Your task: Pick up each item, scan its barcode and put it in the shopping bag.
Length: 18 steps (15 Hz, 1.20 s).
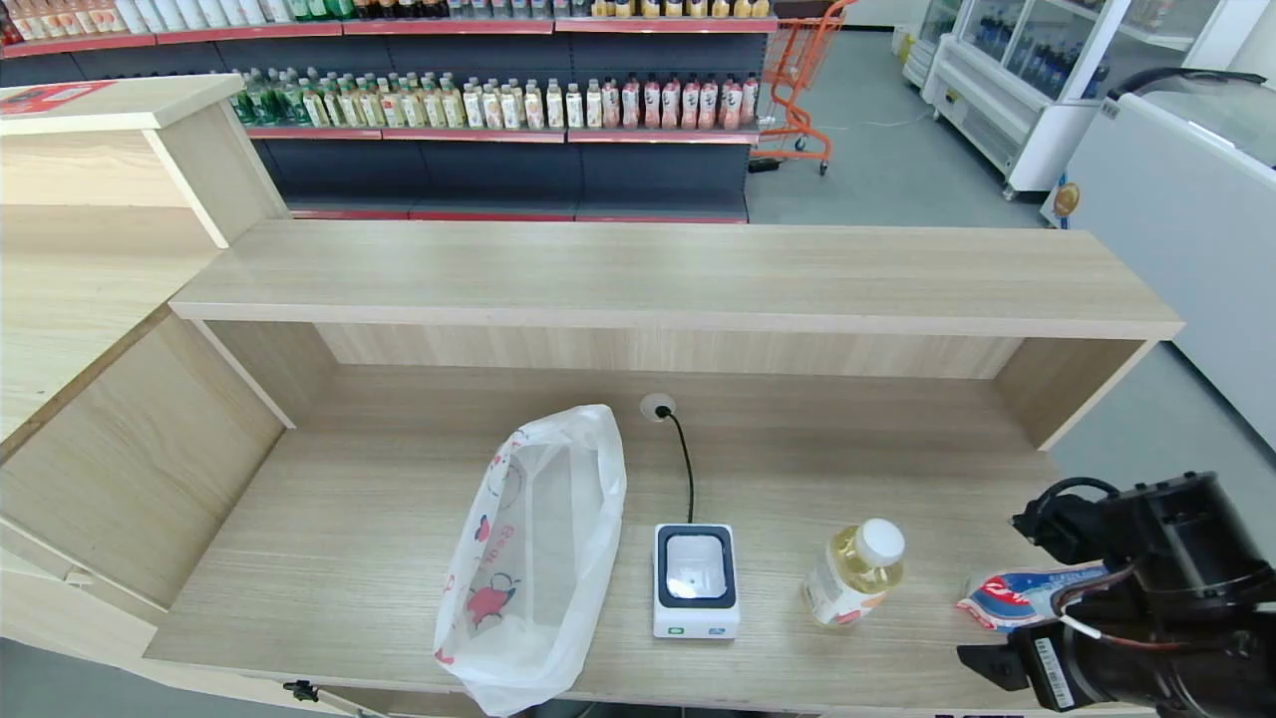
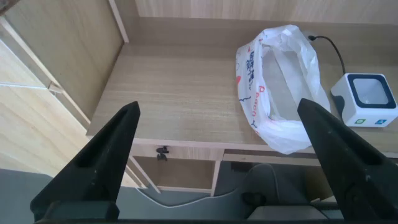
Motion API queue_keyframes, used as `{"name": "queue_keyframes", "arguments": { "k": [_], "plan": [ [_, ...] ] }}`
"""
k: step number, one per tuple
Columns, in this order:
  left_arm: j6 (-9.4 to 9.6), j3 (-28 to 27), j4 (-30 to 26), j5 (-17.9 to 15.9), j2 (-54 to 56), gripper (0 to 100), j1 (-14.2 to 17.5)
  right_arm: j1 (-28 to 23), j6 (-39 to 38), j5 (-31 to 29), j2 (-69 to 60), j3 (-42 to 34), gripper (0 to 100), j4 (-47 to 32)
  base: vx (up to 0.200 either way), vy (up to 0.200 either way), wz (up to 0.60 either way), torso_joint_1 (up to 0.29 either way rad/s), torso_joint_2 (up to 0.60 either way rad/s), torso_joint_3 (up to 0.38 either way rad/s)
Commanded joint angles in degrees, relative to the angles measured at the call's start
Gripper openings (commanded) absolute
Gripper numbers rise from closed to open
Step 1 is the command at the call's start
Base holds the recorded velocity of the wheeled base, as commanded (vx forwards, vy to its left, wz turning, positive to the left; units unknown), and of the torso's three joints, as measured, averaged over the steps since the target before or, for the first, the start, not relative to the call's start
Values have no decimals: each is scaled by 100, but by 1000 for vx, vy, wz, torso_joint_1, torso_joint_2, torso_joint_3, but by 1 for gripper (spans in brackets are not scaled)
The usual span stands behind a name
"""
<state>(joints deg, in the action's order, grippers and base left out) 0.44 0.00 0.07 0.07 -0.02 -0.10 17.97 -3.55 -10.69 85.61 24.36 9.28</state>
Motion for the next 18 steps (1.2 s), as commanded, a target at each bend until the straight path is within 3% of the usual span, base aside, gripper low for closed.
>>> {"name": "queue_keyframes", "arguments": {
  "k": [1,7,15,18],
  "plan": [
    [0,0,1,1,-6,100,1,154,-14,-12,825,-168,100,505,0,0,0,0,0,0],
    [0,0,1,1,-6,100,1,383,-252,533,1968,-318,100,2579,0,0,0,0,0,0],
    [0,0,1,-7,2,100,1,743,-287,542,3286,-353,100,4785,0,0,0,0,0,0],
    [0,0,1,1,-6,100,1,875,-85,524,3647,-274,100,5260,0,0,0,0,0,0]
  ]
}}
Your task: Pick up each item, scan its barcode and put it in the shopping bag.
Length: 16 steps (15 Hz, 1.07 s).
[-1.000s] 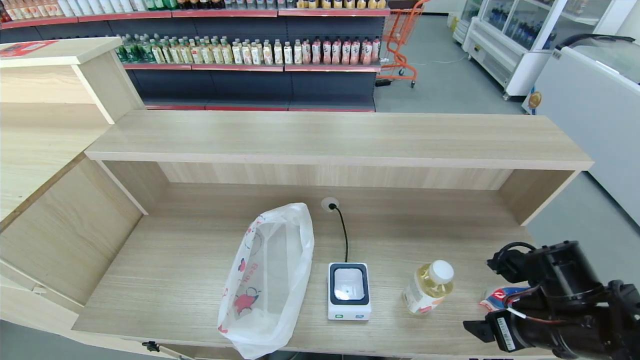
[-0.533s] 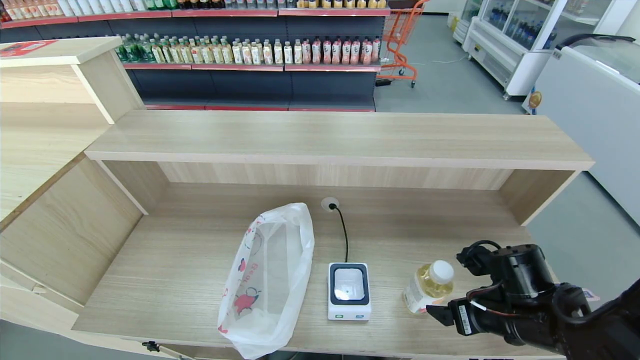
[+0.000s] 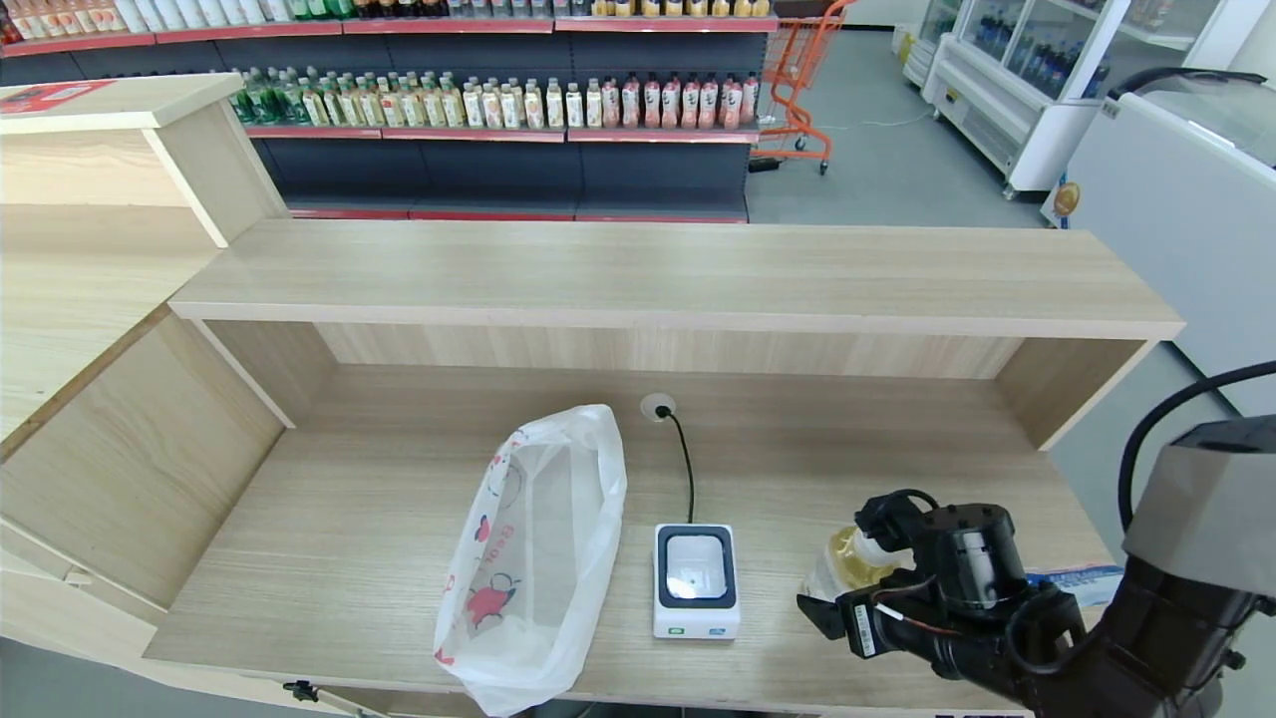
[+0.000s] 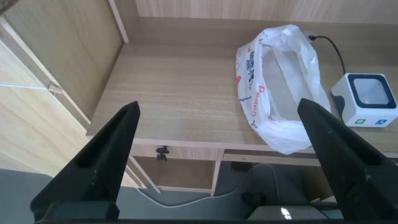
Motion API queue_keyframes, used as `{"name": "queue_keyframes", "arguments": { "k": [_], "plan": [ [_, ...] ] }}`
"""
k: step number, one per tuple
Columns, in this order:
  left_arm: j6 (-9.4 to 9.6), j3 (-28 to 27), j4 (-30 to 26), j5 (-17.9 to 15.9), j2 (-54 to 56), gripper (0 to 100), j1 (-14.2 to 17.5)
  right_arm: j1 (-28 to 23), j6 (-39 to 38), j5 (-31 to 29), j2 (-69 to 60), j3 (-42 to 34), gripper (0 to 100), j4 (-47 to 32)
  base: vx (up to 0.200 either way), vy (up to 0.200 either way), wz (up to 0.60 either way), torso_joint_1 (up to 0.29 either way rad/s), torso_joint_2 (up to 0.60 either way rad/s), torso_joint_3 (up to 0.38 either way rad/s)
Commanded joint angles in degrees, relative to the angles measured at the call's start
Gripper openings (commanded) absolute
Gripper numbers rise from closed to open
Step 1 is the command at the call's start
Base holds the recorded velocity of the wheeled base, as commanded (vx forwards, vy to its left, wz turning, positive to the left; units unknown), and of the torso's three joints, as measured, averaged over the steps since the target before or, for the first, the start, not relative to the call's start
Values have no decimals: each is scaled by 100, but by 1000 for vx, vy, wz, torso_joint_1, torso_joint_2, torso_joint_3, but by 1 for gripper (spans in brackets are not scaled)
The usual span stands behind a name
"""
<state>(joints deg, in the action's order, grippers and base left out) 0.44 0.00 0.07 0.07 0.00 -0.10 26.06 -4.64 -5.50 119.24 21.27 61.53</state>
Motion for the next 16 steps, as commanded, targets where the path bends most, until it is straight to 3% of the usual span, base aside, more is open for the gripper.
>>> {"name": "queue_keyframes", "arguments": {
  "k": [1,6,14,15,16],
  "plan": [
    [0,0,1,1,-9,100,1,57,192,-21,381,35,100,140,0,0,0,0,0,0],
    [0,0,1,1,-9,100,1,-137,904,-30,627,70,100,887,0,0,0,0,0,0],
    [0,0,1,-7,-9,100,1,-93,904,14,1269,246,100,1977,0,0,0,0,0,0],
    [0,0,1,1,0,100,1,-93,904,14,1321,290,0,2100,0,0,0,0,0,0],
    [0,0,1,1,-9,100,1,-75,895,14,1330,342,0,2127,0,0,0,0,0,0]
  ]
}}
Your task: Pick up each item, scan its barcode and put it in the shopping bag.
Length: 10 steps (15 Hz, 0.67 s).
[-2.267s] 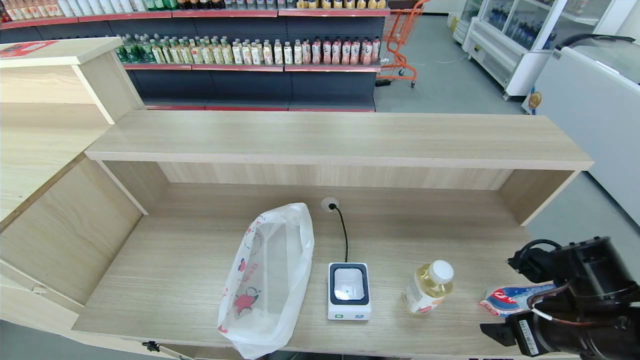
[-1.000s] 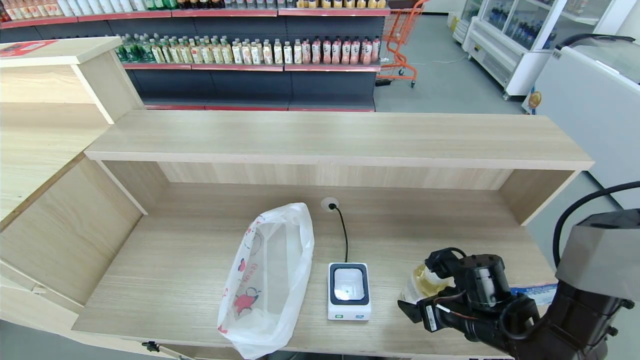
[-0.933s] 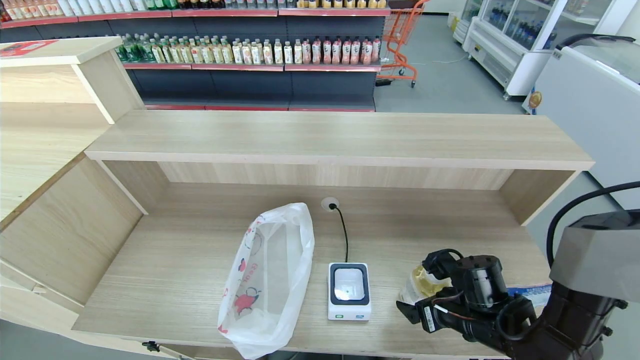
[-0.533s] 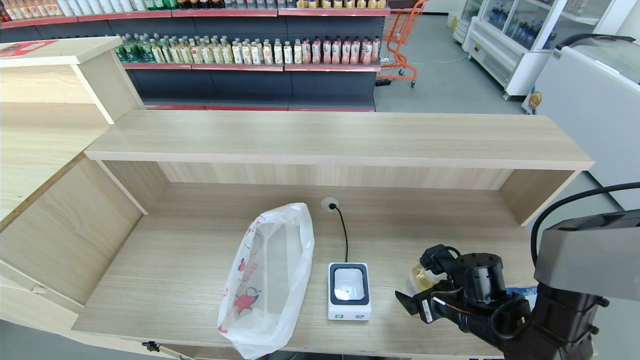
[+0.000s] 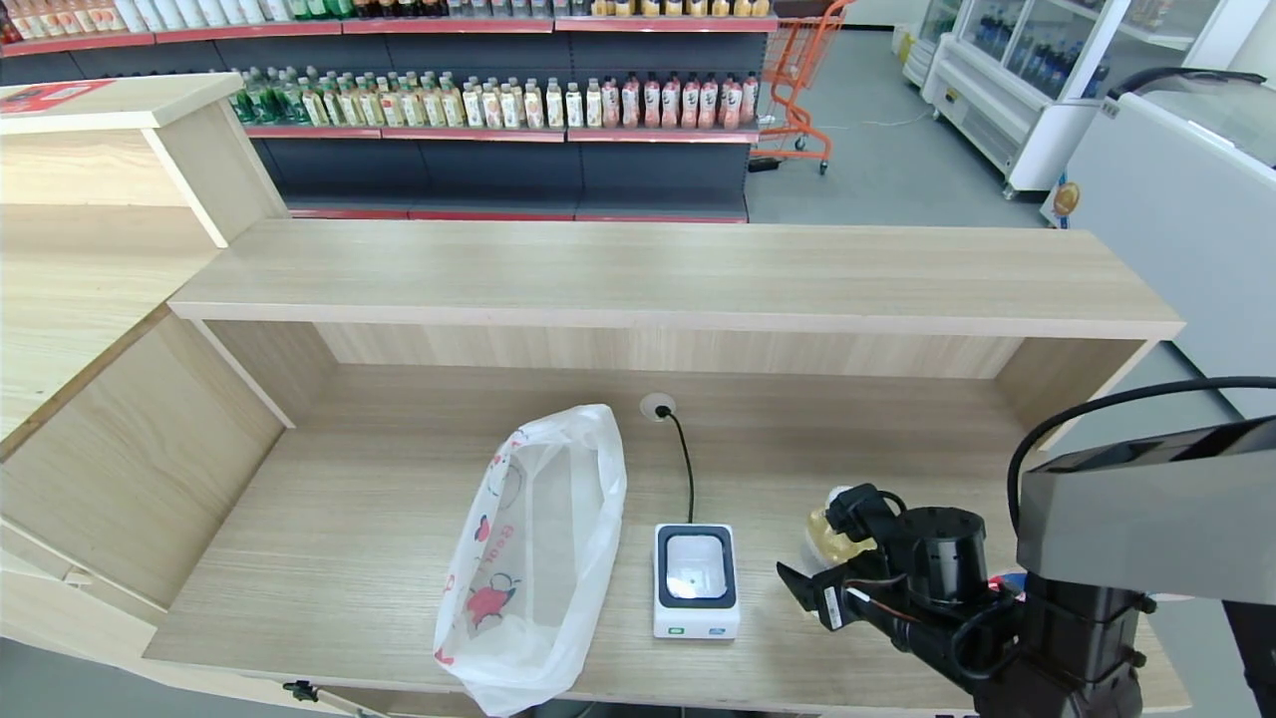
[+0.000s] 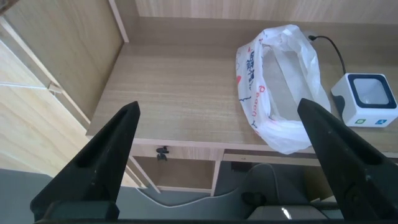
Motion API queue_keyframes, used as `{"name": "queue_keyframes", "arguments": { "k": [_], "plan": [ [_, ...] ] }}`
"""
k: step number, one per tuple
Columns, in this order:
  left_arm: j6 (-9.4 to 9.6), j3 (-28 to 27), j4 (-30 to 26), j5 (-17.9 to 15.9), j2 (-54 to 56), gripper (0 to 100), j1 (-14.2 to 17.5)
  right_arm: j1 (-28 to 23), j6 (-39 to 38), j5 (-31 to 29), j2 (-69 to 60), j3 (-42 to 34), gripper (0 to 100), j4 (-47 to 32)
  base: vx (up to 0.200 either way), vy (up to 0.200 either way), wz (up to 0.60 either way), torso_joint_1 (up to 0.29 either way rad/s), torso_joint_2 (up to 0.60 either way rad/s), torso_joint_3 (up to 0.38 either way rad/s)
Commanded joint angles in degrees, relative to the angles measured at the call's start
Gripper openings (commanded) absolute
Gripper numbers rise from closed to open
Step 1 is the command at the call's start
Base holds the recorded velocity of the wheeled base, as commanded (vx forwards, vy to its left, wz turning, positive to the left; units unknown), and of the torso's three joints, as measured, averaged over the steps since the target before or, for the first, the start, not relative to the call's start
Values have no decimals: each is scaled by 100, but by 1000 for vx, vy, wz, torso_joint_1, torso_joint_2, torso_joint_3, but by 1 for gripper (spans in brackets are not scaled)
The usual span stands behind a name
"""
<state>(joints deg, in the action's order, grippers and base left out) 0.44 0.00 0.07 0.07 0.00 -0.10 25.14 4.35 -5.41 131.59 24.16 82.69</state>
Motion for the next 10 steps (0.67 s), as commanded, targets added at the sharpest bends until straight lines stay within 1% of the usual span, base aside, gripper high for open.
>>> {"name": "queue_keyframes", "arguments": {
  "k": [1,5,9,10],
  "plan": [
    [0,0,1,1,-9,100,1,44,-5,5,95,80,0,19,0,0,0,0,0,0],
    [0,0,1,1,0,100,1,53,-5,14,95,150,0,107,0,0,0,0,0,0],
    [0,0,1,1,0,100,1,105,-22,40,139,97,0,450,0,0,0,0,0,0],
    [0,0,1,-7,0,100,1,105,-22,207,51,27,0,459,0,0,0,0,0,0]
  ]
}}
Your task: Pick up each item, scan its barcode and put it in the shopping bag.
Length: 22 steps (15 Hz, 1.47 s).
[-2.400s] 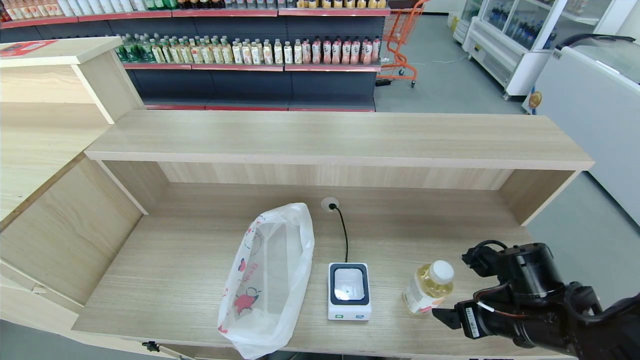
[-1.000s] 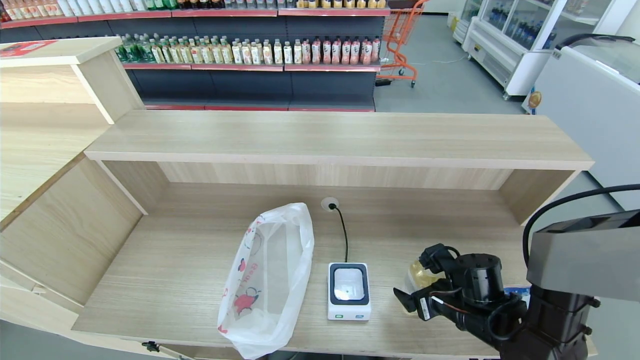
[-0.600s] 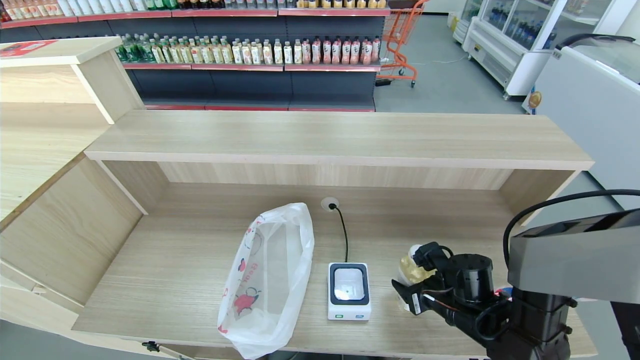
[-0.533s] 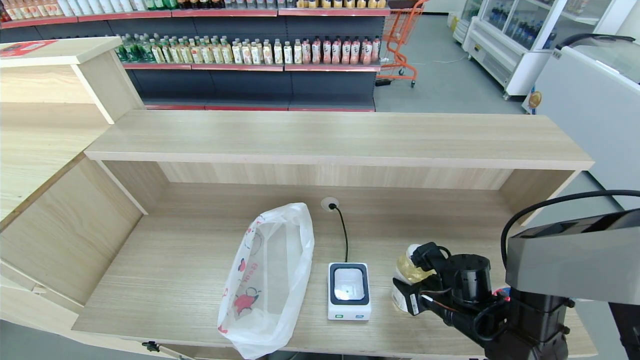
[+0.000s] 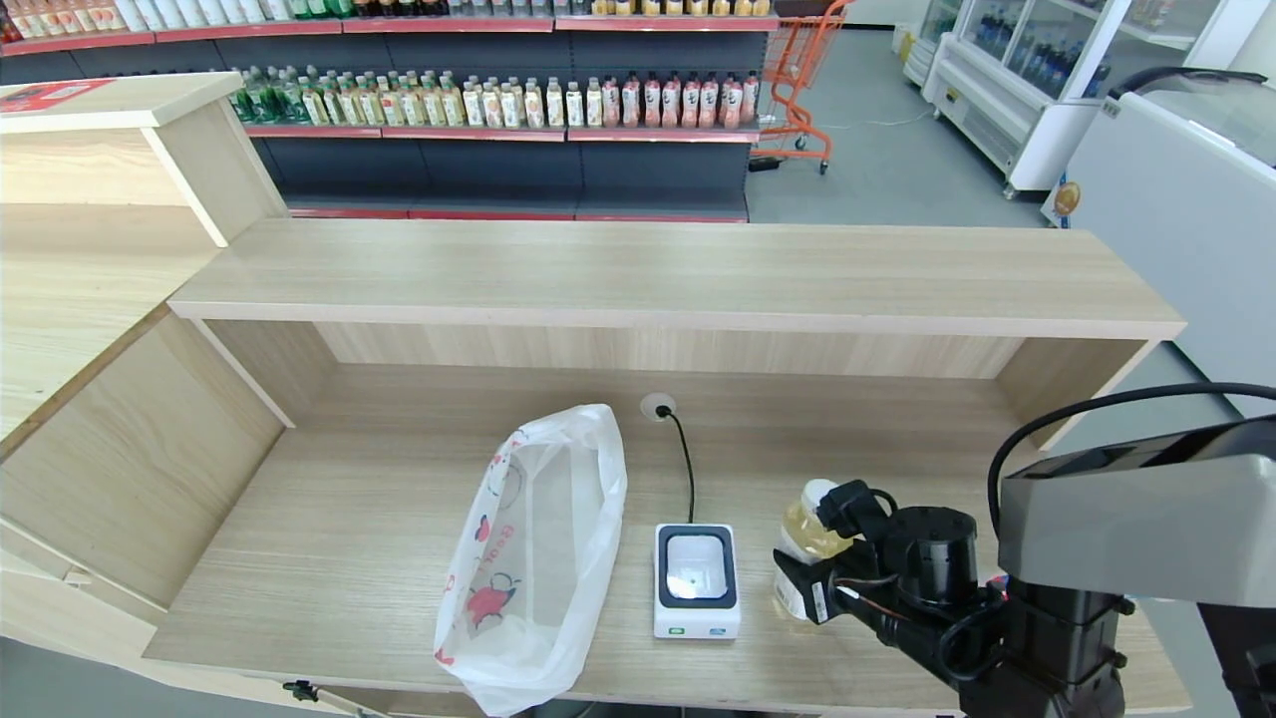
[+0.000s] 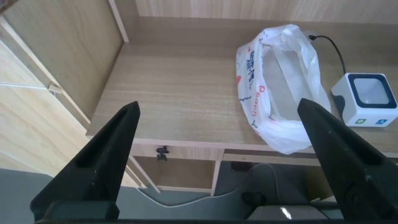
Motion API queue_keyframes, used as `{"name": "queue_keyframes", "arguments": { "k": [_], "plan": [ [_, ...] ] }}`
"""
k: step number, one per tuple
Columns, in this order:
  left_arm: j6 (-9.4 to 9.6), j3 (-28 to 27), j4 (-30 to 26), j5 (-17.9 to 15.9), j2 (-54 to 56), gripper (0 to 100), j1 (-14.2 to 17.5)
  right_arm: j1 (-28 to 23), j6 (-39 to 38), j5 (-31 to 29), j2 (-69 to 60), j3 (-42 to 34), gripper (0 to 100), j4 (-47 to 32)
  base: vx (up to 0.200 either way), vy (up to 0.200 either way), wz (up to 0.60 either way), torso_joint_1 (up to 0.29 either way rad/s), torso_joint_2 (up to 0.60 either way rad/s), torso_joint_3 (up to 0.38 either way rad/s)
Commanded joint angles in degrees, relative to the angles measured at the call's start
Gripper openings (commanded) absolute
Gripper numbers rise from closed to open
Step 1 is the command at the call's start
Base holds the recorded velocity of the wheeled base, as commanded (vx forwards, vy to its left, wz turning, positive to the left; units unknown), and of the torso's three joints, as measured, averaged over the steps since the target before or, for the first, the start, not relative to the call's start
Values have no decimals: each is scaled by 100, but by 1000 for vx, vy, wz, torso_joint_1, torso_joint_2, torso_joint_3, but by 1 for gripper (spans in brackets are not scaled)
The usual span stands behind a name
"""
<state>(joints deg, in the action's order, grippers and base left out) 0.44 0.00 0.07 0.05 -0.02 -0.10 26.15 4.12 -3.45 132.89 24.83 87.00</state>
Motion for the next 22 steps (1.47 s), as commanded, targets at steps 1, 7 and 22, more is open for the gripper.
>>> {"name": "queue_keyframes", "arguments": {
  "k": [1,7,22],
  "plan": [
    [0,0,1,4,2,100,1,-31,1,134,-193,-128,0,27,0,0,0,0,0,0],
    [0,0,1,-5,-6,100,1,-347,-553,670,-3085,-356,0,-2223,0,0,0,0,0,0],
    [0,0,1,-5,2,100,1,-1305,-746,6875,-5001,-40,0,-4877,0,0,0,0,0,0]
  ]
}}
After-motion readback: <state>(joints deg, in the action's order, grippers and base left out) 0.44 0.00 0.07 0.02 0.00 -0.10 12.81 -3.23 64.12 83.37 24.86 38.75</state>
